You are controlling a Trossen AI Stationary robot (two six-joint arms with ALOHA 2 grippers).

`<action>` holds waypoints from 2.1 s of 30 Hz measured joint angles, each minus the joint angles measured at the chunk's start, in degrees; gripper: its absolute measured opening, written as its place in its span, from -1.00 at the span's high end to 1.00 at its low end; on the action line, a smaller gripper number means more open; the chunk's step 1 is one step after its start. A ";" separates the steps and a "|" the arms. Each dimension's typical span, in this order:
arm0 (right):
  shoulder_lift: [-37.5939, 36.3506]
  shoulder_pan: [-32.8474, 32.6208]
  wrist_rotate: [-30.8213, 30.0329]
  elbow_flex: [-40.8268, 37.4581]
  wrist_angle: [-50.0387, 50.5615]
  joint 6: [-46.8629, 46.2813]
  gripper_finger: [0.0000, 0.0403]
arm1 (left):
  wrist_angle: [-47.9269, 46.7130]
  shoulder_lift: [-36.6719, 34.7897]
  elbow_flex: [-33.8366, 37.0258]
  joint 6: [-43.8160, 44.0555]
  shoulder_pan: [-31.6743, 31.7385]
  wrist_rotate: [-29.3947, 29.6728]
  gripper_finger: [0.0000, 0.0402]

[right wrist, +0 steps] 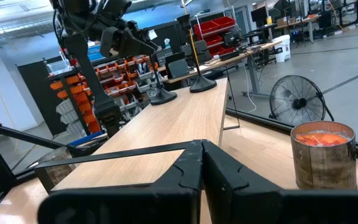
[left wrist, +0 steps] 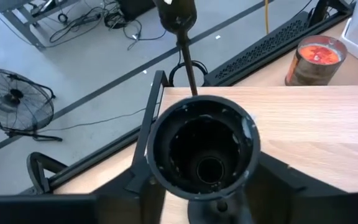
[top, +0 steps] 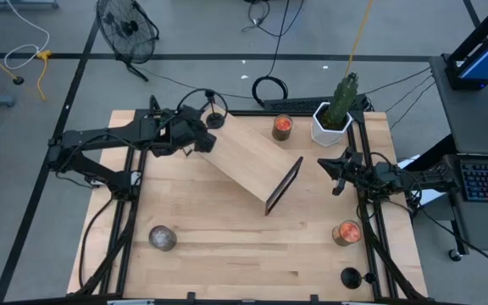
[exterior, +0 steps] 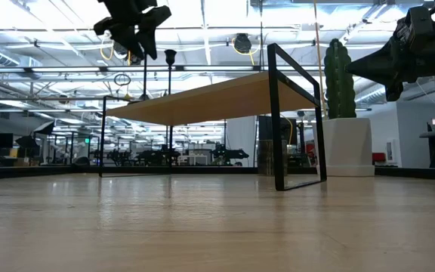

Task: Pick & Place candle stick holders
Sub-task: Put the left black candle holder on the shelf

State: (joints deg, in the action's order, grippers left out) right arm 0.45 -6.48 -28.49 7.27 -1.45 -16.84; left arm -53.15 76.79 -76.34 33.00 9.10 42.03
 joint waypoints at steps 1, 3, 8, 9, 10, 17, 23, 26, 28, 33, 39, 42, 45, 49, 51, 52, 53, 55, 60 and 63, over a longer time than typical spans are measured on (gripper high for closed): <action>-0.02 0.01 0.00 0.00 0.02 0.00 0.98 | 0.00 0.00 0.00 -0.14 -0.01 0.08 0.18; -0.02 0.00 -0.01 0.00 0.00 0.00 0.98 | 0.00 0.00 0.00 -1.08 -0.02 0.82 0.30; -0.01 0.00 0.00 0.00 0.01 0.00 0.98 | 0.13 0.00 0.00 -1.85 -0.02 1.25 0.57; -0.01 0.00 0.00 0.00 0.01 0.00 0.98 | 0.12 0.00 0.00 -2.07 -0.02 1.59 0.61; 0.00 0.00 0.00 0.00 0.02 0.00 0.98 | 0.21 0.00 0.00 -2.46 -0.02 1.74 0.65; -0.02 0.00 0.00 0.00 0.02 0.00 0.98 | 0.95 0.00 0.00 -2.74 -0.02 3.31 0.77; -0.02 0.00 -0.02 0.00 0.02 0.00 0.98 | 3.20 0.00 0.00 -2.90 -0.02 4.97 0.74; -0.01 0.02 -0.01 0.00 0.02 0.00 0.98 | 5.33 0.00 0.00 -2.89 -0.02 8.58 0.77; -0.01 0.00 0.00 0.00 0.02 0.00 0.98 | 6.34 0.00 0.00 -2.43 -0.02 10.68 0.78; 0.00 0.00 0.00 0.00 0.02 0.00 0.98 | 7.77 0.04 3.25 3.54 -0.02 14.08 0.75; -0.01 0.00 0.00 0.00 0.02 0.00 0.98 | 11.25 -1.71 6.00 8.39 -0.51 18.53 0.73; 0.00 0.00 0.00 0.00 0.02 0.00 0.98 | 12.85 -2.00 6.14 7.82 -1.09 20.85 0.78; -0.02 0.01 0.00 0.00 0.02 0.00 0.98 | 13.10 -2.14 6.12 7.99 -1.14 21.34 0.78; 0.00 0.00 0.00 0.00 0.02 0.00 0.98 | 13.16 -1.95 6.12 9.74 -1.14 21.36 0.70; 0.00 0.02 -0.02 0.00 0.03 0.00 0.98 | 13.10 -1.84 6.12 10.52 -1.20 21.77 0.69; 0.00 0.01 -0.02 0.00 0.00 0.00 0.98 | 13.09 -1.85 6.12 11.06 -1.20 22.36 0.69; 0.00 0.02 -0.02 0.00 0.01 0.00 0.98 | 13.11 -1.91 6.12 11.39 -1.20 22.77 0.69; 0.00 0.01 -0.02 0.00 0.00 0.00 0.98 | 12.64 -1.91 6.12 12.21 -1.18 23.15 0.71; 0.00 0.01 0.00 0.00 0.00 0.00 0.98 | 13.96 -1.92 8.76 15.65 -2.09 24.69 0.77; 0.00 0.01 0.00 0.00 0.00 0.00 0.98 | 13.96 -1.86 10.55 18.80 -3.02 26.49 0.76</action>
State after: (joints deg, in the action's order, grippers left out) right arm 0.45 -6.46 -28.49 7.27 -1.45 -16.84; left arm -39.19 74.94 -65.79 51.80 6.08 68.52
